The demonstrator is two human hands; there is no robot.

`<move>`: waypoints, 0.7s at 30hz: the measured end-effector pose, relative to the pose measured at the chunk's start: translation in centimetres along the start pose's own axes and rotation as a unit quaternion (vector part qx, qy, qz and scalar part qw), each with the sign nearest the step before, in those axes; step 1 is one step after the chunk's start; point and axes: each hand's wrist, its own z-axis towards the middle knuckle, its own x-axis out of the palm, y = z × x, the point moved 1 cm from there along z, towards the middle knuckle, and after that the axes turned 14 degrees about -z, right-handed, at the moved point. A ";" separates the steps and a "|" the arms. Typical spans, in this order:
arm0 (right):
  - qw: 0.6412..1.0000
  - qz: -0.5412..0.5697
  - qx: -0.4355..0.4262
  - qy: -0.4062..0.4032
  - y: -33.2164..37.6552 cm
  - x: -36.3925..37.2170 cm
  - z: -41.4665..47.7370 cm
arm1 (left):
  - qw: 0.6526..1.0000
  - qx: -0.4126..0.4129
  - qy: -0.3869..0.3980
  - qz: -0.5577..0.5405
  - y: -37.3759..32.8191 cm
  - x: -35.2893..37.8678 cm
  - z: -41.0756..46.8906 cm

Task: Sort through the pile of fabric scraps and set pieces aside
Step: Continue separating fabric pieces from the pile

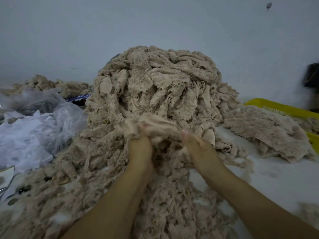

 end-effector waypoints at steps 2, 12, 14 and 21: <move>0.997 0.045 0.029 -0.063 -0.2 -1.1 0.1 | 0.999 -0.023 -0.043 -0.018 -0.8 -0.8 0.7; 0.973 -0.078 -0.105 -0.188 0.0 -1.9 0.2 | 0.965 -0.189 0.178 -0.043 -0.3 0.4 -1.8; 0.971 -0.111 -0.115 -0.179 0.2 -1.9 0.2 | 0.961 -0.198 0.194 -0.004 0.0 0.1 -1.9; 0.994 -0.106 -0.036 0.008 -0.4 -0.3 -0.2 | 0.872 -0.110 0.362 0.311 0.0 1.3 -3.9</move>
